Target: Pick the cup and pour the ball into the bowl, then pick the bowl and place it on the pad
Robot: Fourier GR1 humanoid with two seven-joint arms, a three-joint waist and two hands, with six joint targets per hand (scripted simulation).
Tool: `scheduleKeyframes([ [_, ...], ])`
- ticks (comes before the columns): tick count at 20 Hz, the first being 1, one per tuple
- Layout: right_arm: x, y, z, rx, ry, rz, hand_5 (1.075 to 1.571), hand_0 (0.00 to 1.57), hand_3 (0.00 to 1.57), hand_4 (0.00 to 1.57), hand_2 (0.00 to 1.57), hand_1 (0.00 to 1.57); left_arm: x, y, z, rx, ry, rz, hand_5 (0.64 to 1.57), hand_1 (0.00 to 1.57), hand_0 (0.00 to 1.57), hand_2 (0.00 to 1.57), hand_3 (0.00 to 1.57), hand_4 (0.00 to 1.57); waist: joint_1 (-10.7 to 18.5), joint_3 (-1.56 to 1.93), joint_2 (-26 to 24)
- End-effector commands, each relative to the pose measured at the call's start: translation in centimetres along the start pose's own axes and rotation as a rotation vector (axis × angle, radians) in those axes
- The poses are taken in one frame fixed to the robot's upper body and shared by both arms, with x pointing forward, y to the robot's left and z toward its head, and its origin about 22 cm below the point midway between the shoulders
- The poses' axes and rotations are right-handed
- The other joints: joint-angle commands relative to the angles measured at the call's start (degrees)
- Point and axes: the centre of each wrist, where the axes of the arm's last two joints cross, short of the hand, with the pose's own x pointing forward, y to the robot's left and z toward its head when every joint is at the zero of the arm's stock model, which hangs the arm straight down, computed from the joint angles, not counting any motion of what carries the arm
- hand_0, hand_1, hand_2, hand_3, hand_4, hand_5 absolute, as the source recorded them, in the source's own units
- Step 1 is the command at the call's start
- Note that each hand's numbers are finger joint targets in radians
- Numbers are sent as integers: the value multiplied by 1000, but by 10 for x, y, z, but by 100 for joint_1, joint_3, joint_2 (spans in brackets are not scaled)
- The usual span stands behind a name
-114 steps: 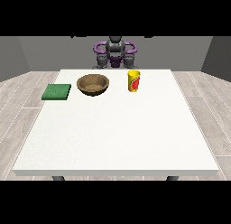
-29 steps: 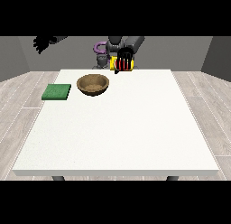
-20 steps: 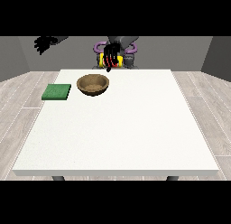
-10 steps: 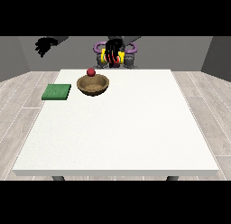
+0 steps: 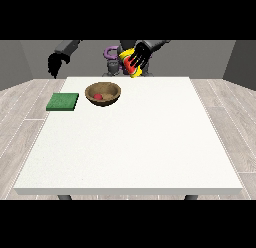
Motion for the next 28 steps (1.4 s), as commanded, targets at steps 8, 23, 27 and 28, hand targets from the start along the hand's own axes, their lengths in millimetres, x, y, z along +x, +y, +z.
scheduleKeyframes([
  [8,-18,9,8,-169,-54,-58,1570,0,0,417,0,0,-31,140,-32,-33,-65,797,1500,0,0,0,0,214,1136,22,673],
  [23,-49,56,-25,-132,-95,-107,1568,0,0,0,0,0,-140,324,-49,-35,-147,874,1510,0,0,0,0,281,880,76,1321],
  [27,-63,73,-33,-120,-64,-96,1569,0,0,0,0,0,-163,331,-38,-18,-128,885,1506,0,0,0,0,266,813,76,1248],
  [28,-53,89,-46,-96,-67,-85,1569,0,0,0,0,0,-168,354,-39,7,-131,860,1502,0,0,0,0,243,657,74,1288],
])
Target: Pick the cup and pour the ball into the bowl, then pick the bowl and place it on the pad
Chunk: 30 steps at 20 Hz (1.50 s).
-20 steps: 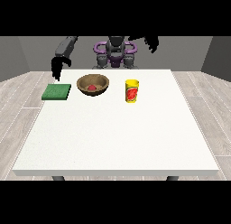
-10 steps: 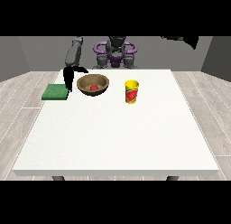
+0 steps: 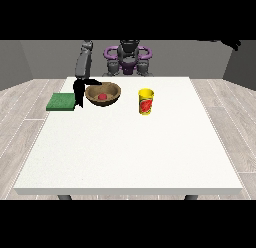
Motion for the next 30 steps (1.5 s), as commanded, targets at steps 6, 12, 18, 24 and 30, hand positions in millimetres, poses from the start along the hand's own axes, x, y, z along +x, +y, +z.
scheduleKeyframes([
  [6,-29,18,-5,-26,34,-36,1569,0,0,0,0,0,-3,24,21,20,15,-2,1494,0,0,0,0,224,27,2,-57],
  [12,-42,-4,11,-163,135,16,1427,1571,1507,791,1571,1571,42,33,9,-18,-95,4,1515,0,0,0,0,253,292,3,489],
  [18,-35,-6,13,-208,133,100,1476,1571,1571,1073,1571,1571,31,39,14,-20,-72,22,1567,0,0,0,0,581,401,-12,462],
  [24,4,-13,-7,-233,196,191,1517,1571,1571,1065,1571,1571,17,53,20,43,25,8,1570,0,0,0,0,707,101,-15,-182],
  [30,65,11,-48,-170,243,176,1534,1571,1571,1034,1571,1571,8,104,50,147,52,-1,1569,0,0,0,0,723,-465,-9,-470],
])
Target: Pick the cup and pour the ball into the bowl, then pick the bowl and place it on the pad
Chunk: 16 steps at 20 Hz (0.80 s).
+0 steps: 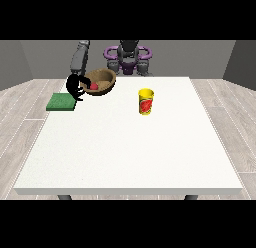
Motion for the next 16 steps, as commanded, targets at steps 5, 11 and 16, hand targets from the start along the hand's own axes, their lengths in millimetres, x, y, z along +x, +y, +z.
scheduleKeyframes([
  [5,55,-45,-13,-3,82,157,1563,1571,1571,975,1571,1571,-20,40,34,93,54,-30,1566,0,0,0,0,712,-414,39,-301],
  [11,90,-44,-28,-14,11,209,1570,1571,1571,978,1571,1571,-26,34,29,84,5,-28,1564,0,0,0,0,695,-426,42,2],
  [16,127,-56,-39,-22,-117,154,1571,1571,1571,984,1571,1571,-3,40,21,107,-92,-73,1557,0,0,0,0,701,-419,45,702],
])
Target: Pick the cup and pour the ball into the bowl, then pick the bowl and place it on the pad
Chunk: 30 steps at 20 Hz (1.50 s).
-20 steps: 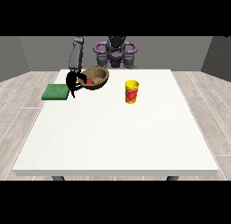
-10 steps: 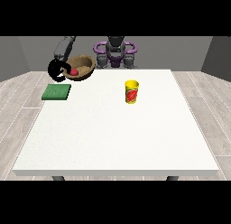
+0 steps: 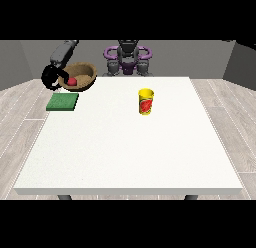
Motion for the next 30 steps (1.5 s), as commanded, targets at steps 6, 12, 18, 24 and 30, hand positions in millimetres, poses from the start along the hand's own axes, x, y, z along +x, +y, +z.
scheduleKeyframes([
  [6,4,-110,5,-132,-211,-112,1570,1571,180,982,1571,1571,31,-8,-1,-37,-221,-18,1561,0,0,0,0,672,299,21,1341],
  [12,1,-145,11,-163,-226,-69,1571,1571,0,986,1571,1571,51,-13,7,-12,-262,2,1560,0,0,0,0,695,322,17,1493],
  [18,0,-152,11,-137,-219,-64,1569,1571,0,981,1571,1571,73,-7,15,-8,-259,4,1557,0,0,0,0,696,280,15,1456],
  [24,-37,-121,8,-82,-127,-18,1565,1571,822,999,1571,1571,69,-13,14,-33,-220,34,1557,0,0,0,0,683,294,10,1190],
  [30,-28,-112,1,-50,-30,8,1566,1571,1209,957,1571,1571,40,-13,17,-26,-111,22,1554,0,0,0,0,670,260,4,620],
])
